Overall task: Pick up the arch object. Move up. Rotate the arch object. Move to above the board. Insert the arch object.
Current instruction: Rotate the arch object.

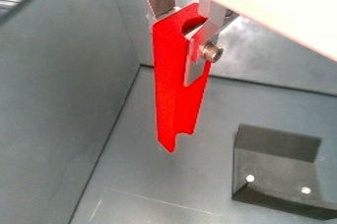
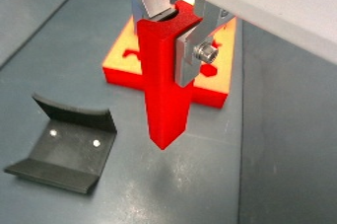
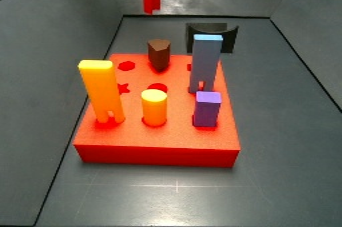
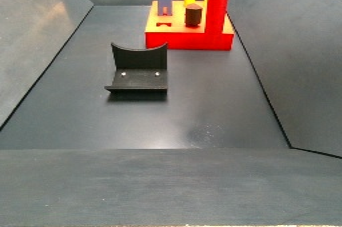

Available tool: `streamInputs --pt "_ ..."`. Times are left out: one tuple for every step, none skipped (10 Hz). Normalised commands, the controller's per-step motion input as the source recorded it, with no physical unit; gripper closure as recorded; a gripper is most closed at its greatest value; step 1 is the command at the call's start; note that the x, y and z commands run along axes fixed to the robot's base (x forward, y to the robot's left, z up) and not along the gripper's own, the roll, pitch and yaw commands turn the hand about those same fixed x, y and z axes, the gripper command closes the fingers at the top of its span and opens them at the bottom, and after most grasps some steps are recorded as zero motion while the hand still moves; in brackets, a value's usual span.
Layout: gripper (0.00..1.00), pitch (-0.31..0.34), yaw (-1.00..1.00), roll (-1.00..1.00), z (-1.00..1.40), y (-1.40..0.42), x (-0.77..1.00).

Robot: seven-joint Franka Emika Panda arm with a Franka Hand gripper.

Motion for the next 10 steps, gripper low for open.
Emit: streamInputs --pt "1.0 -0.026 0.68 -0.02 0.0 0.0 0.0" --pt "1.0 -0.022 0.59 -0.02 -0.15 0.03 0.04" --pt "1.0 -0.035 0.47 -0.02 -0.12 0.03 0.05" --pt "1.0 -0.025 0.21 -0.02 -0.06 0.01 0.02" --pt "1.0 -0.022 1.0 -0.01 0.0 -0.04 0.0" --pt "1.0 -0.02 1.0 -0.01 0.01 -0.04 0.0" --pt "1.0 -0.02 0.78 -0.01 0.01 -0.03 0.0" --pt "1.0 -0.02 0.54 -0.01 0.01 -0.02 0.0" --pt "1.0 -0.02 0.4 -0.01 0.01 -0.02 0.0" --pt "1.0 -0.019 0.22 -0.01 0.0 -0.02 0.0"
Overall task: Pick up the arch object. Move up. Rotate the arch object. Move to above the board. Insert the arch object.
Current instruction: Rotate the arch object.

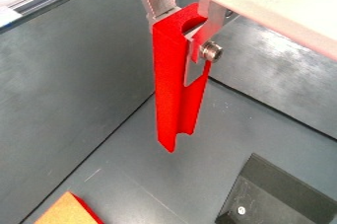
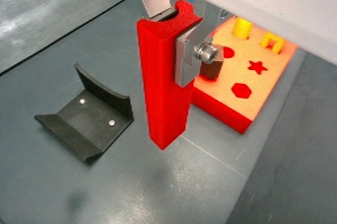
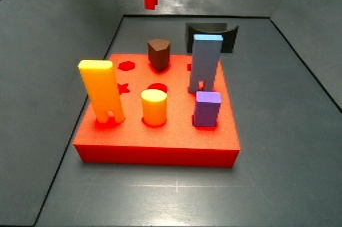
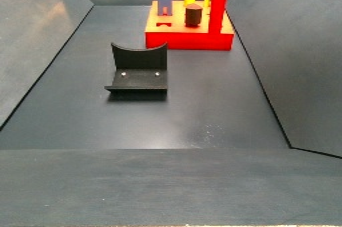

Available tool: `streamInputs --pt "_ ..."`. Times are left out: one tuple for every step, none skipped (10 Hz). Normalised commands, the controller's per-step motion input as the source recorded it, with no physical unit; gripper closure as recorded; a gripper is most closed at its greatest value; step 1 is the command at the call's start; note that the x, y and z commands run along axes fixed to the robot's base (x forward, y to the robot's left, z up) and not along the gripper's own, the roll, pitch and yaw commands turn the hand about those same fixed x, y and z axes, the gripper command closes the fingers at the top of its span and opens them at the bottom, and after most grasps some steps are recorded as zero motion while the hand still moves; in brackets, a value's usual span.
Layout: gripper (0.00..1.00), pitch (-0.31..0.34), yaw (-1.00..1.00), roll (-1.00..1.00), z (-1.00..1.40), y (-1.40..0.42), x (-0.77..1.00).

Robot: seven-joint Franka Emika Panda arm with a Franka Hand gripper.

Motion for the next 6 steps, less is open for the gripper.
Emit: streamInputs --pt "1.0 -0.018 0.59 -0.01 0.0 0.0 0.0" --pt "1.0 -0.018 0.51 -0.01 0.0 0.0 0.0" --pt "1.0 -0.018 0.41 -0.01 0.0 0.0 0.0" --pt "1.0 -0.018 0.24 -0.01 0.0 0.0 0.0" --pt "1.0 -0.018 0.11 -0.21 -1.0 0.0 0.0" --pt "1.0 -0.037 0.07 -0.21 -1.0 0.0 0.01"
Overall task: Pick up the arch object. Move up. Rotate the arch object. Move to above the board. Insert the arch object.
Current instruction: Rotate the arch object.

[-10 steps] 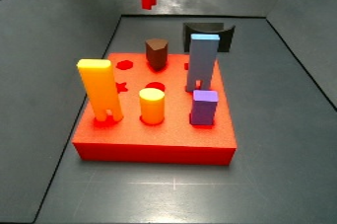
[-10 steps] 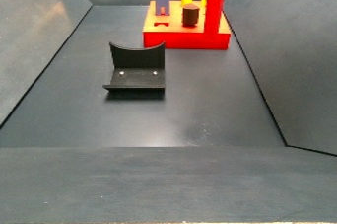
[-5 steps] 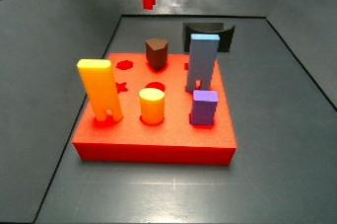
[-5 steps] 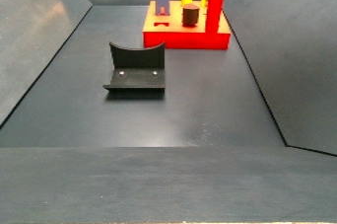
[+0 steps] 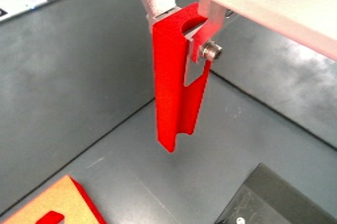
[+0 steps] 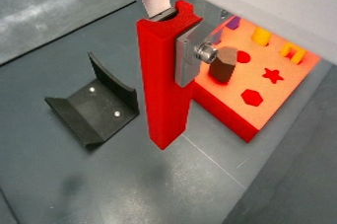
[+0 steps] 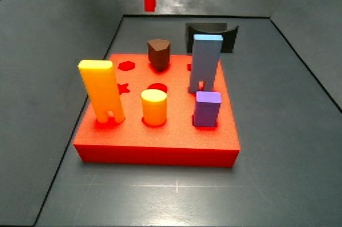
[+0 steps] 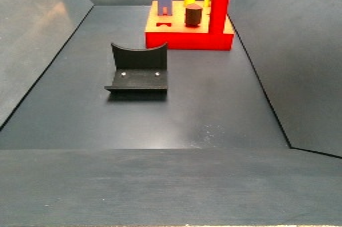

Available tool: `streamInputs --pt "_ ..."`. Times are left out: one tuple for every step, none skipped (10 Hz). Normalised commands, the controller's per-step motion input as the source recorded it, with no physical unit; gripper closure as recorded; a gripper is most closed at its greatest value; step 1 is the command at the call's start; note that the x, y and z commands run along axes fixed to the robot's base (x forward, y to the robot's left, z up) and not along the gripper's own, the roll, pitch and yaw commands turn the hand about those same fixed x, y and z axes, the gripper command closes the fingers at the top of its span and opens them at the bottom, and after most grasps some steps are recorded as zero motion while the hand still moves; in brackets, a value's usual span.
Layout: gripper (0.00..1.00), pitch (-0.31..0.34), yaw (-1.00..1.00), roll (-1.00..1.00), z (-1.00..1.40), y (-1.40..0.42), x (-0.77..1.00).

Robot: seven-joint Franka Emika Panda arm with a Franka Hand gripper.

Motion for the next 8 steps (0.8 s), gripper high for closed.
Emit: streamInputs --pt "1.0 -0.041 0.05 -0.2 -1.0 0.0 0.02" --pt "1.0 -0.045 0.02 -0.17 -1.0 0.01 0.02" --pt "1.0 -0.056 0.0 -0.15 -1.0 0.01 0.02" --pt "1.0 -0.065 -0.01 -0.14 -1.0 0.01 0.02" --pt "1.0 -0.066 -0.01 -0.14 -1.0 0.01 0.02" --pt "1.0 -0.068 -0.01 -0.14 -0.81 0.01 0.02" --pt "1.0 -0.07 -0.01 -0.14 -0.7 0.01 0.02" --pt "1.0 -0.073 -0.01 -0.15 -0.48 0.01 0.02"
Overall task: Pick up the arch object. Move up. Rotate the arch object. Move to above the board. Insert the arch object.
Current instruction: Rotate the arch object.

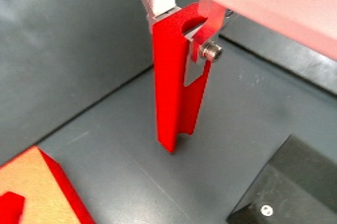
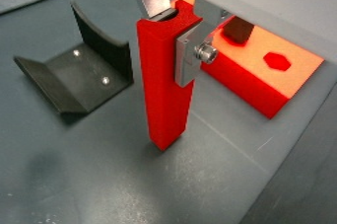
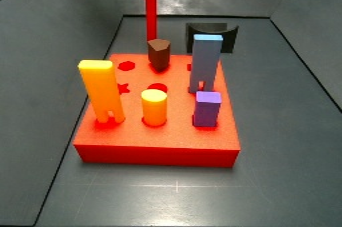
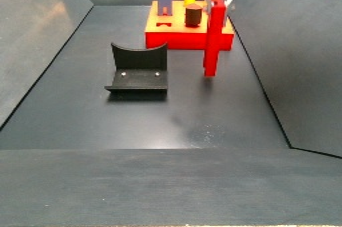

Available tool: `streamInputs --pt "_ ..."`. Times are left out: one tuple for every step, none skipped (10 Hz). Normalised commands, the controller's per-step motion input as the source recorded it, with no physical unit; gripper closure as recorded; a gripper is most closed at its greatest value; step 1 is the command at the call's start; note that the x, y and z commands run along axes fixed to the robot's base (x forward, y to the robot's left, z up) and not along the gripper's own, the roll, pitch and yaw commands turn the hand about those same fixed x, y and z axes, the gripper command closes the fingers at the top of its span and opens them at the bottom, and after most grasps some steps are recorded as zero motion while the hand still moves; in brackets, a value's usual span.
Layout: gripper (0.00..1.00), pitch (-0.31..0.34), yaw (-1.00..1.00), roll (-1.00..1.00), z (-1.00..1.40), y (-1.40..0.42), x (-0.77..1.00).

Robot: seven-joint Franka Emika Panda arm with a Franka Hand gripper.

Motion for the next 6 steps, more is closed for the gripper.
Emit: streamInputs --pt "1.0 -0.077 -0.01 -0.15 -0.27 0.0 0.01" --pt "0.0 -0.075 -0.01 0.05 0.0 0.0 0.0" --pt "0.0 -0.064 -0.02 0.05 1.0 0.0 0.0" --pt "0.0 -0.051 -0.01 0.05 1.0 0.0 -0.01" --pt "0.0 -0.02 -0.01 0.04 1.0 0.0 -0.03" --pt "0.0 -0.001 -0.01 0.04 0.92 0.0 -0.03"
